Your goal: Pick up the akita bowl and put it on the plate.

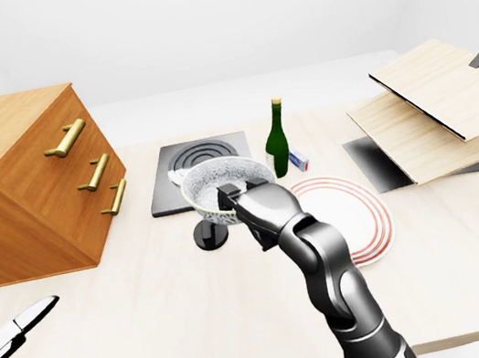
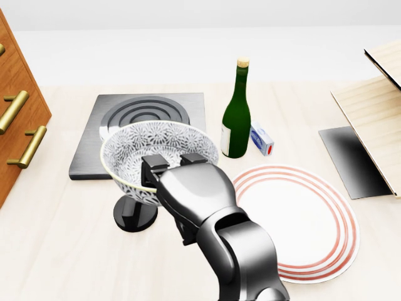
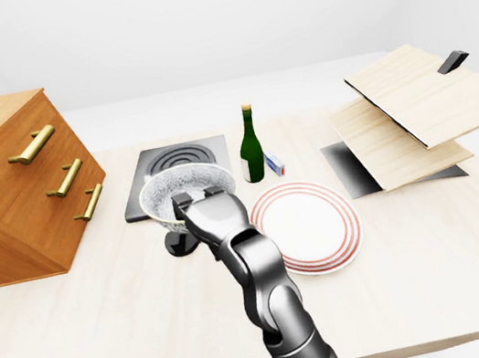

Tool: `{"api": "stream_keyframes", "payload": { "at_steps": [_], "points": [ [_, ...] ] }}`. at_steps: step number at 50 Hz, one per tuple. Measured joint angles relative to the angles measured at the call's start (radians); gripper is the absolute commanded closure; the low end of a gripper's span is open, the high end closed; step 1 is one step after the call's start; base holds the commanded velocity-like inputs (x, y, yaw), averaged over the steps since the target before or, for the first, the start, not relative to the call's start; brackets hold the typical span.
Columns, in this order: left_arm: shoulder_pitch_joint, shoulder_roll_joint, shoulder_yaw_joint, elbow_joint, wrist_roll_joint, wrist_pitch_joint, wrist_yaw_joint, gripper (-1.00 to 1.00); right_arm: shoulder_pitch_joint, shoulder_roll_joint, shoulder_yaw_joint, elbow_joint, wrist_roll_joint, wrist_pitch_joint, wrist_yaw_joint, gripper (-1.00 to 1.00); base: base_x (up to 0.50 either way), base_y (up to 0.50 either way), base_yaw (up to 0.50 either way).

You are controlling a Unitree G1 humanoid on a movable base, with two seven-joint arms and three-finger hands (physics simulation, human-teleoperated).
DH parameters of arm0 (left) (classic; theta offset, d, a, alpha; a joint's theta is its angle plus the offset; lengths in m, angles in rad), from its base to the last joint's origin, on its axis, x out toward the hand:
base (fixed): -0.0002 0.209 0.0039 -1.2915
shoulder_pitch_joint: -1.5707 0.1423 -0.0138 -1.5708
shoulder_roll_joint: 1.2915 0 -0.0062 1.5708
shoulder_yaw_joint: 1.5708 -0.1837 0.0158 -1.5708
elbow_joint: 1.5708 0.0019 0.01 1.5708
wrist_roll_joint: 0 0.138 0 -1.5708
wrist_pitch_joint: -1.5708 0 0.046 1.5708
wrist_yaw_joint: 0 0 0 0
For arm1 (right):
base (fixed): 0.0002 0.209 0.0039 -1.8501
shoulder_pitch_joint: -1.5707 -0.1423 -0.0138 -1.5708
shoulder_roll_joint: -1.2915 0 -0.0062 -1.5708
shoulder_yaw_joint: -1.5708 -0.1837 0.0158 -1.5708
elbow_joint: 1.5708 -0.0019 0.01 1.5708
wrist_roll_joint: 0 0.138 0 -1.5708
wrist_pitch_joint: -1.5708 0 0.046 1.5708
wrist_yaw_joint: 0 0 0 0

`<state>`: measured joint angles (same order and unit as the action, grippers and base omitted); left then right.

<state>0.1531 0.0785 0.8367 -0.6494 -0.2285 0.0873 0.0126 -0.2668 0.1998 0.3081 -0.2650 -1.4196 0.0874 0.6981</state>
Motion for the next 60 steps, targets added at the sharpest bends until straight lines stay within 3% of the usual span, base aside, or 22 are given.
{"api": "stream_keyframes", "payload": {
  "at_steps": [60],
  "points": [
    [0.003,-0.006,-0.001,-0.004,0.013,0.000,0.002,-1.00,0.128,-0.142,-0.101,-0.133,0.110,0.000,0.000,1.00,0.00,0.00,0.00]
  ]
}}
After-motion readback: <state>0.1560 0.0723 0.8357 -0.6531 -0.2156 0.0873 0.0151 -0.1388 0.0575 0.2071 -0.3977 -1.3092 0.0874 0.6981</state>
